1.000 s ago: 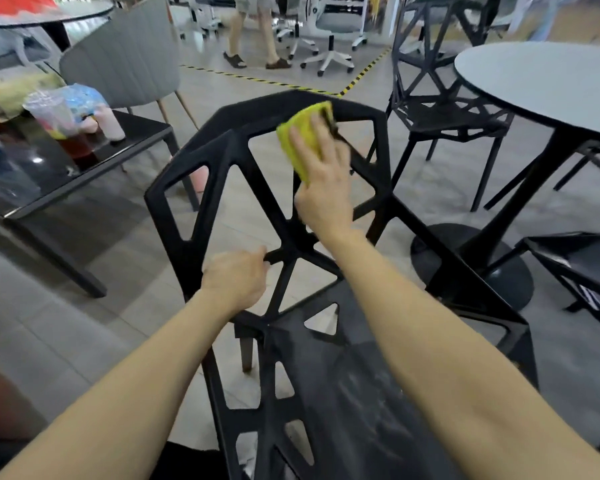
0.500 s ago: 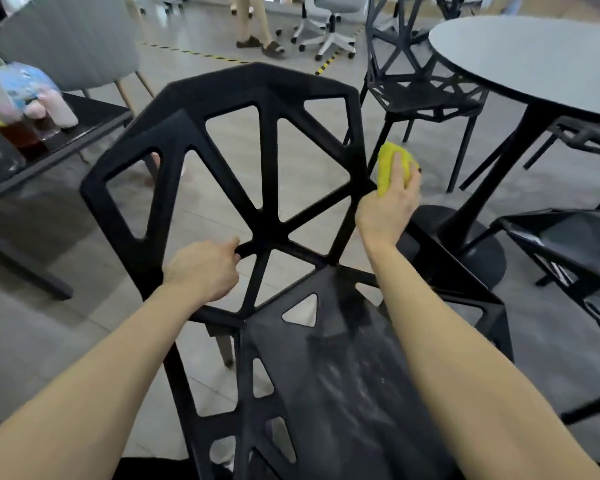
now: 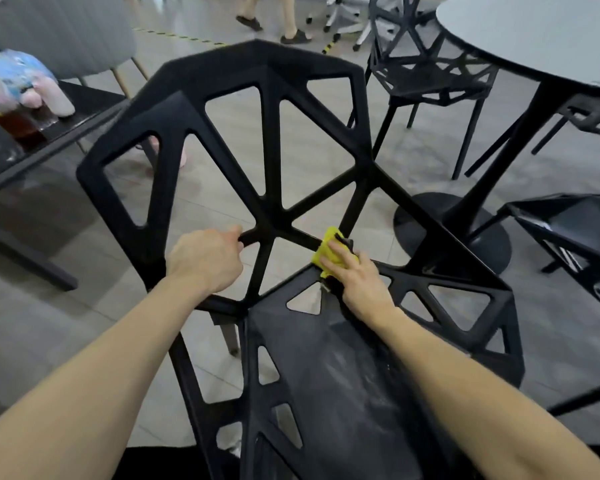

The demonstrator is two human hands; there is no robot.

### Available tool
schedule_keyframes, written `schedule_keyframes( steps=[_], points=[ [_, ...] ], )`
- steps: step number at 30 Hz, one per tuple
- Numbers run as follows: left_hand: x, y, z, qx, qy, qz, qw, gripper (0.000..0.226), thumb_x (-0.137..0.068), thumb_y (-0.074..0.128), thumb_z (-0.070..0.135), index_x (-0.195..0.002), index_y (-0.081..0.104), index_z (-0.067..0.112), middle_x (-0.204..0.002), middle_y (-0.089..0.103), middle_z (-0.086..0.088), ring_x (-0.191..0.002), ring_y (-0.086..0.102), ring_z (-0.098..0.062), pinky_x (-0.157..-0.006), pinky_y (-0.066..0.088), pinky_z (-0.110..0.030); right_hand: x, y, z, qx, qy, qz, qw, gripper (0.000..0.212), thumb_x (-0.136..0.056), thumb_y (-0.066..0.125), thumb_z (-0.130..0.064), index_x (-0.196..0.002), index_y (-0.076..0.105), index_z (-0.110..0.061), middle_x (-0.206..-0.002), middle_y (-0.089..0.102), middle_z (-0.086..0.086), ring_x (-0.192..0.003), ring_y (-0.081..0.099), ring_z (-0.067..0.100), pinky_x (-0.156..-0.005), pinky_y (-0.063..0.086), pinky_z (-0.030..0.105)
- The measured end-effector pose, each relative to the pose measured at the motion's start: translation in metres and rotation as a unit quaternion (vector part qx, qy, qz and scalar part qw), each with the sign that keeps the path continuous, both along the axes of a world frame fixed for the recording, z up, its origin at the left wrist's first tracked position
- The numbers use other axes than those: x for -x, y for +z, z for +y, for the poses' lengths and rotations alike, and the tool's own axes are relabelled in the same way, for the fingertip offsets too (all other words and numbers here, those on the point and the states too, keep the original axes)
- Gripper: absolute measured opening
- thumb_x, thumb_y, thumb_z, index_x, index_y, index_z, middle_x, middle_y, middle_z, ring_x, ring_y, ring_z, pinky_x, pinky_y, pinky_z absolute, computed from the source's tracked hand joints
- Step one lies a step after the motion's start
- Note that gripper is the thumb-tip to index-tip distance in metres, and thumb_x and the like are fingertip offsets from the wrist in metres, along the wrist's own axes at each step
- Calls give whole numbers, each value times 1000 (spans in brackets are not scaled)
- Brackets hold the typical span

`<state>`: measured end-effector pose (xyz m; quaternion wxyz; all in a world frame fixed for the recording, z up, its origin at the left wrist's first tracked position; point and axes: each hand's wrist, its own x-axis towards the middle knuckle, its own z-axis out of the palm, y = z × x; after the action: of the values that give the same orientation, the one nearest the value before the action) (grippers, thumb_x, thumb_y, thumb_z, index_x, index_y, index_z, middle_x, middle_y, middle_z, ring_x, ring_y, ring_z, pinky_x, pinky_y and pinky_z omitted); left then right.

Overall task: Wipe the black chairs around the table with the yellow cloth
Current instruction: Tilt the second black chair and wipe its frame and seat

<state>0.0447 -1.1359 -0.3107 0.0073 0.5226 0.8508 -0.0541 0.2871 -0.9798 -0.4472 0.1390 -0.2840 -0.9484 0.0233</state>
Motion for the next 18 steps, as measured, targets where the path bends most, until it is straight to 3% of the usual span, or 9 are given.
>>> schedule_keyframes(
  steps=[3, 5, 8, 10, 11, 13, 15, 16, 18],
  points=[
    [0, -1, 1, -3, 0, 3, 1000, 17, -112, 35, 34, -116, 48, 23, -72, 49, -2, -72, 55, -33, -65, 48, -40, 21, 16, -9, 26, -41, 45, 998, 64, -82, 59, 3, -141, 63, -20, -160, 45, 9, -114, 44, 36, -98, 51, 51],
    [0, -2, 0, -8, 12, -5, 1000, 15, -112, 36, 35, -113, 46, 24, -75, 53, -4, -69, 54, -31, -62, 48, -40, 45, 26, -25, 23, -22, 66, 997, 66, -81, 57, 9, -143, 60, -13, -160, 43, 14, -116, 42, 37, -104, 47, 47],
    [3, -3, 1, -21, 31, -24, 999, 13, -111, 37, 37, -108, 44, 26, -78, 56, -4, -69, 52, -29, -57, 42, -37, 30, 5, -17, 48, -33, 11, 998, 73, -81, 47, 7, -147, 56, -23, -169, 28, 8, -114, 46, 40, -100, 51, 50],
    [1, -3, 0, -27, 33, -24, 999, 13, -111, 38, 37, -104, 42, 27, -77, 53, -2, -72, 52, -30, -56, 39, -36, 15, 7, -10, 83, -61, -10, 995, 70, -82, 52, 6, -143, 56, -29, -165, 31, 3, -115, 50, 39, -99, 51, 47],
    [0, -2, 0, -29, 31, -23, 999, 12, -111, 38, 36, -103, 41, 28, -76, 52, -2, -72, 53, -30, -57, 40, -36, 18, 19, -11, 110, -74, 12, 991, 63, -84, 56, 3, -139, 60, -29, -157, 40, 3, -116, 53, 39, -99, 50, 45],
    [0, -2, 0, -28, 22, -21, 999, 10, -112, 37, 35, -105, 41, 28, -75, 51, -1, -69, 52, -29, -58, 40, -37, 41, 53, -20, 186, -113, 167, 962, 51, -90, 59, -4, -137, 64, -23, -142, 54, 4, -125, 57, 33, -104, 49, 39],
    [0, 0, 0, -20, 18, -24, 999, 9, -111, 38, 33, -108, 44, 28, -74, 50, -1, -72, 53, -31, -60, 41, -38, 68, 80, -39, 235, -128, 298, 916, 54, -95, 61, -8, -146, 61, -23, -152, 51, 1, -139, 49, 23, -117, 41, 32],
    [1, 1, 1, -15, 16, -27, 999, 9, -111, 38, 33, -108, 44, 27, -74, 48, -1, -75, 54, -33, -62, 41, -38, 78, 84, -52, 234, -123, 312, 913, 55, -97, 63, -9, -150, 59, -23, -159, 46, 3, -143, 45, 23, -121, 37, 32],
    [2, 3, 2, -8, 12, -31, 999, 10, -112, 38, 32, -110, 46, 26, -74, 44, 0, -79, 54, -36, -67, 43, -40, 87, 63, -86, 228, -91, 226, 943, 59, -102, 62, -12, -158, 49, -19, -169, 34, 9, -146, 41, 33, -123, 34, 39]
  ],
)
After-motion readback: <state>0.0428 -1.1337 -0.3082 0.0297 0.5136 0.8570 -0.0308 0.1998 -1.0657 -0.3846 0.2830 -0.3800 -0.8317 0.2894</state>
